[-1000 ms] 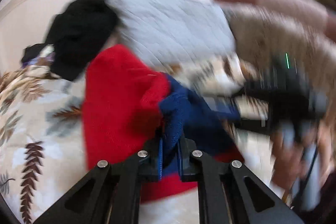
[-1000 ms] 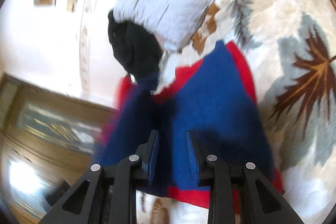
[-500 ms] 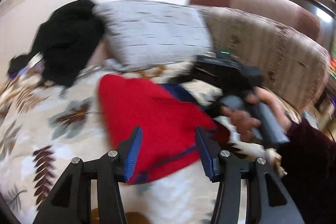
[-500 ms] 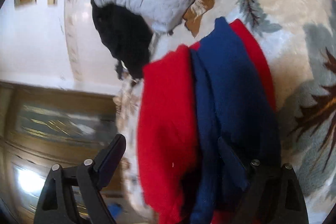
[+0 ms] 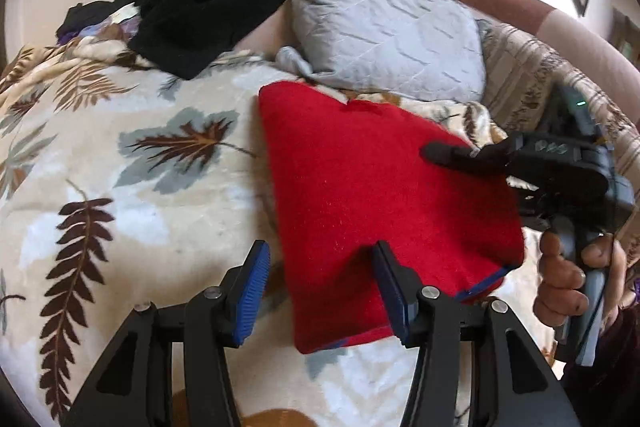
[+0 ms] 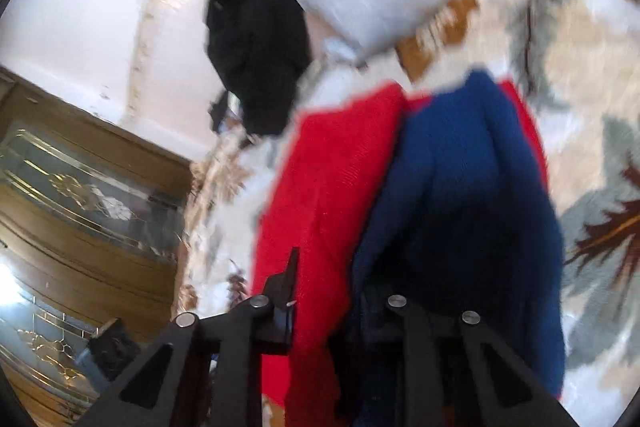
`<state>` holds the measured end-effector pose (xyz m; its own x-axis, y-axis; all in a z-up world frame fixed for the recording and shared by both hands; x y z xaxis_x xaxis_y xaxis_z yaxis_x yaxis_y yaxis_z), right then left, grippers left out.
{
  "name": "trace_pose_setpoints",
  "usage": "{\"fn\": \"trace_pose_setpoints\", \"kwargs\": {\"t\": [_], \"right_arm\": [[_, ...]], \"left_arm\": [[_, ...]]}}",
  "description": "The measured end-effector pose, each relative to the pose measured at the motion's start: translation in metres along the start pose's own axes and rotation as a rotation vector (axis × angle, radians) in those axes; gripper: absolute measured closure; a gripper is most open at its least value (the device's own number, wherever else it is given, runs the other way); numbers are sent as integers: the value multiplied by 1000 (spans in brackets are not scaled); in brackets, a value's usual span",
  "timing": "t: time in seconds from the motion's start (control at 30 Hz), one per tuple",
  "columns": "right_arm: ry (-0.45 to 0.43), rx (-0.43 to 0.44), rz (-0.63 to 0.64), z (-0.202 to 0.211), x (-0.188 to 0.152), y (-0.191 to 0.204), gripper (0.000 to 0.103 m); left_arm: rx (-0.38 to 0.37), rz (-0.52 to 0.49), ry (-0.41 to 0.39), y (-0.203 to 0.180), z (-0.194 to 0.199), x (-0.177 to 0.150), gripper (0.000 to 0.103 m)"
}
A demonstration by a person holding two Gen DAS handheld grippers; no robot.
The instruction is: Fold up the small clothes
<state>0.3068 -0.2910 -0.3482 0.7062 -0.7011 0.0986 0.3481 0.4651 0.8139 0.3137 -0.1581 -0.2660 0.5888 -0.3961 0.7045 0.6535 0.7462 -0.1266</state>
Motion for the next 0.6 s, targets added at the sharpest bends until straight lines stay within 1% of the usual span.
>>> {"fn": "trace_pose_setpoints", "kwargs": {"t": [0.07, 0.1, 0.13, 0.17, 0.2, 0.23, 0.27, 0.3, 0.33, 0.37, 0.4, 0.47, 0.5, 0.6], "right_arm": [[-55, -11, 23, 20, 1, 4, 79], [-92, -24, 30, 32, 2, -1, 79], [-106, -44, 30, 39, 3, -8, 79], [-111, -92, 12, 42, 5, -25, 79], [-100, -131, -23, 40, 7, -41, 79], [-71, -166, -78, 34, 8, -60, 79], [-13, -190, -135, 22, 6, -79, 78], [28, -194, -167, 15, 4, -88, 75], [33, -185, -189, 15, 6, -90, 75], [27, -173, -200, 19, 9, -87, 74], [14, -159, -200, 25, 12, -82, 73], [-55, -152, -176, 40, 24, -72, 70], [-100, -154, -158, 46, 32, -69, 69], [-197, -167, -111, 53, 50, -62, 69]], "left_arm": [[-17, -14, -12, -10, 2, 5, 49], [-29, -22, -20, -15, 3, 8, 49], [-35, -29, -23, -19, 2, 10, 49], [-37, -36, -22, -23, 1, 11, 49], [-35, -42, -15, -26, 0, 11, 49], [-21, -50, 17, -29, -6, 7, 48], [-6, -63, 58, -29, -14, 2, 45], [2, -75, 90, -29, -21, -3, 44], [6, -85, 119, -29, -27, -8, 44], [1, -77, 129, -28, -30, -12, 43], [-9, -59, 131, -27, -30, -14, 43], [-14, -57, 122, -26, -26, -13, 43], [0, -71, 112, -25, -22, -12, 43], [40, -107, 101, -25, -19, -14, 42]]}}
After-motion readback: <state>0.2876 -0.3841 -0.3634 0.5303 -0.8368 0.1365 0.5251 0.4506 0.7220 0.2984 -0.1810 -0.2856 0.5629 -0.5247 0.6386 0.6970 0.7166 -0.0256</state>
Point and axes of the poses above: each gripper's, at about its wrist camera, not at the fingertips, and z roughly against the way its jaws point, y to its left, x to its top, the point moved 9 cm from there along -z, roughly the way its jaws point, and after that the axes turned 12 degrees about -z, right-handed, at the moved point
